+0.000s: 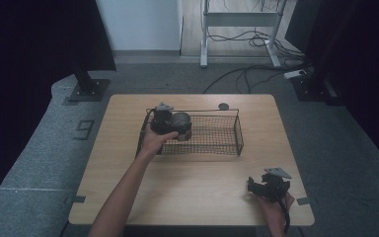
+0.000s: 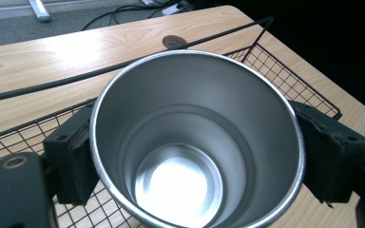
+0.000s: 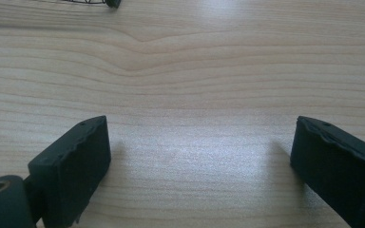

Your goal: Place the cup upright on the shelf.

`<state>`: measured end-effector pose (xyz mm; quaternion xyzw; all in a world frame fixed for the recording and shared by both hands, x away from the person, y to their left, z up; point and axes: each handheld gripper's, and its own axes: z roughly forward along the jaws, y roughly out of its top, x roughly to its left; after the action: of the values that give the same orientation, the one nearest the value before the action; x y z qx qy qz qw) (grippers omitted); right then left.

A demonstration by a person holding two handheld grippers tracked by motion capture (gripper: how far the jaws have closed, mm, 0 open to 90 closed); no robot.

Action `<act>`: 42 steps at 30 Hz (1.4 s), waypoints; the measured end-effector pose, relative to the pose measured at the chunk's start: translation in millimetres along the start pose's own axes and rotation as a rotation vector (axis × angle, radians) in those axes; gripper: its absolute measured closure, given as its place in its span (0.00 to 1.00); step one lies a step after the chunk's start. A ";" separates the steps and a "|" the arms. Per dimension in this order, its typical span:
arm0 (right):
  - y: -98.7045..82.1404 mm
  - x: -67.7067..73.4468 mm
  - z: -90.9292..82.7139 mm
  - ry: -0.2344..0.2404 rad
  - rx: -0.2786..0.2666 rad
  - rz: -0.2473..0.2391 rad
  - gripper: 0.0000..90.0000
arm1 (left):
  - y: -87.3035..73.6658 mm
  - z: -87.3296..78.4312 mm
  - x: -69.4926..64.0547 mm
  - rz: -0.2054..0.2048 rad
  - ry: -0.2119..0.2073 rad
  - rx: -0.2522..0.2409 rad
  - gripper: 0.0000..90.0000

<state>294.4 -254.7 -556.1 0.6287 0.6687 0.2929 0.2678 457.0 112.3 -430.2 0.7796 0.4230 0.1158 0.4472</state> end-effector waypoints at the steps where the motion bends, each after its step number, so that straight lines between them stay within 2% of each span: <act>1: 0.0 0.0 0.0 0.000 0.000 0.000 0.07 | -0.5 1.9 -0.5 -0.001 0.000 0.003 0.16; 18: 0.0 0.0 0.0 0.001 -0.001 0.000 0.07 | -7.7 24.2 0.8 -0.008 0.008 0.051 0.16; 27: 0.0 0.0 0.0 0.001 -0.001 -0.001 0.07 | -16.6 36.6 5.1 -0.033 0.016 0.091 0.16; 32: 0.0 0.0 0.0 0.001 -0.001 -0.001 0.07 | -18.9 40.6 4.0 -0.027 0.017 0.101 0.16; 38: 0.0 0.0 0.0 0.001 -0.001 -0.001 0.07 | -22.0 46.2 2.7 -0.020 0.043 0.122 0.16; 42: 0.0 0.1 -0.1 0.001 -0.001 -0.001 0.07 | -24.7 50.1 2.8 -0.030 0.053 0.135 0.16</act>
<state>294.4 -254.6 -556.1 0.6279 0.6691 0.2935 0.2681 472.9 90.3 -479.1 0.7983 0.4531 0.1011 0.3836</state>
